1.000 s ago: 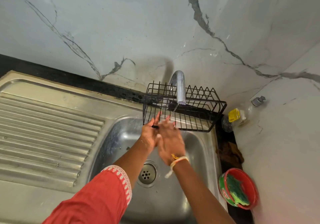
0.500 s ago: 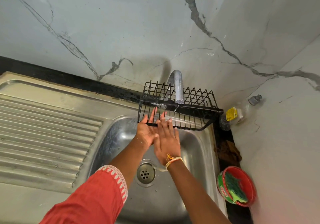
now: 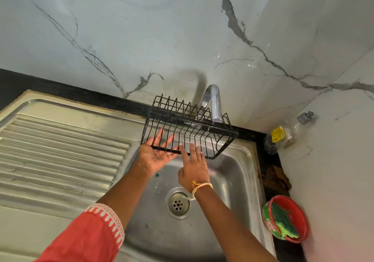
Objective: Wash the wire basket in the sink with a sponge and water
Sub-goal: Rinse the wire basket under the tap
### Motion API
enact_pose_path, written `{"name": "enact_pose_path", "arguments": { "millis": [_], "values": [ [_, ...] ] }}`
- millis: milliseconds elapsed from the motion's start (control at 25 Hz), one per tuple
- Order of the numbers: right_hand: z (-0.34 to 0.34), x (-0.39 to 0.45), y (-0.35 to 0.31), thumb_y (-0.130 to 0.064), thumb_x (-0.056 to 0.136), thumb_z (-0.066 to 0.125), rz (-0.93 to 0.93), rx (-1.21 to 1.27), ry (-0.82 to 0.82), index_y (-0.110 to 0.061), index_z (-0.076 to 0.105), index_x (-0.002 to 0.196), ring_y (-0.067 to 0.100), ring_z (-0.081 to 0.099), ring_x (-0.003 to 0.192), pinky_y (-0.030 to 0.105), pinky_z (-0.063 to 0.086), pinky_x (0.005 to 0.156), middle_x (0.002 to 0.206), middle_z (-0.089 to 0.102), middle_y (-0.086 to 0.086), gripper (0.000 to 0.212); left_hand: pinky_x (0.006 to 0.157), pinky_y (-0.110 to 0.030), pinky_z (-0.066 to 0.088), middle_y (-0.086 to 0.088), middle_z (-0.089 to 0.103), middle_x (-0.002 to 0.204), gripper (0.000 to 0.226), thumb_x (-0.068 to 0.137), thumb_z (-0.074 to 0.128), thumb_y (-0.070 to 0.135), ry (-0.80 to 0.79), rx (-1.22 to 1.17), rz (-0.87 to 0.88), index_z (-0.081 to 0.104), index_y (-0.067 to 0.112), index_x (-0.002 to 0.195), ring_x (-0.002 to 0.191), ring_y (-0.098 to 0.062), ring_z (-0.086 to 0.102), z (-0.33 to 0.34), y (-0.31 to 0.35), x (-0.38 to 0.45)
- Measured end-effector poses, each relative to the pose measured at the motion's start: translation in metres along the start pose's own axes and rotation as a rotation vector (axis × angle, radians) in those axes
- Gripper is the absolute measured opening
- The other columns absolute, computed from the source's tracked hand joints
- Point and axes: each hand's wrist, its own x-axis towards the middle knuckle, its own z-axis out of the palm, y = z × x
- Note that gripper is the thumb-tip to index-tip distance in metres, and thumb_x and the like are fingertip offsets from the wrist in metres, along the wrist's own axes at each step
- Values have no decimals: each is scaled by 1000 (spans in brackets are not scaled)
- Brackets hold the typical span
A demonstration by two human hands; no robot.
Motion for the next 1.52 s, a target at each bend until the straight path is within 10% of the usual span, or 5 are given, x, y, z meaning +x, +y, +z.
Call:
{"name": "enact_pose_path", "arguments": {
  "millis": [320, 680, 1040, 1360, 1520],
  "values": [
    [-29, 26, 13, -6, 94, 45, 41, -174, 53, -27, 13, 149, 35, 64, 92, 43, 55, 73, 118, 52, 19, 67, 102, -56, 42, -16, 62, 127, 39, 95, 51, 39, 12, 230, 57, 59, 17, 126, 113, -44, 60, 2, 7, -15],
    [-28, 26, -9, -17, 92, 45, -218, -29, 264, -22, 32, 146, 31, 62, 96, 40, 53, 84, 109, 57, 14, 55, 87, -45, 49, -8, 65, 121, 55, 87, 54, -3, -124, 581, 70, 51, 39, 123, 112, -27, 60, 22, -48, -9],
    [-25, 19, 19, -27, 86, 56, -454, -399, 179, -10, 35, 145, 32, 24, 143, 43, 2, 118, 152, 33, 15, 65, 81, -63, 47, -19, 56, 92, 23, 95, 41, -5, 80, 550, 219, 47, 15, 105, 88, -32, 60, 20, -30, -22],
    [-21, 4, 20, -19, 72, 65, -176, -196, 340, -17, 59, 127, 29, 37, 138, 54, 18, 115, 145, 45, 12, 56, 85, -63, 49, -16, 57, 93, 43, 87, 33, -20, 163, 670, 222, 42, 17, 109, 85, -32, 61, 42, -43, -33],
    [-32, -1, 36, -2, 67, 55, -189, 224, 540, -11, 68, 109, 26, 56, 112, 44, 51, 94, 119, 59, 9, 45, 75, -57, 53, -20, 61, 95, 43, 83, 36, -21, 200, 729, 201, 45, 8, 113, 90, -38, 64, 19, -33, -41]
  ]
}}
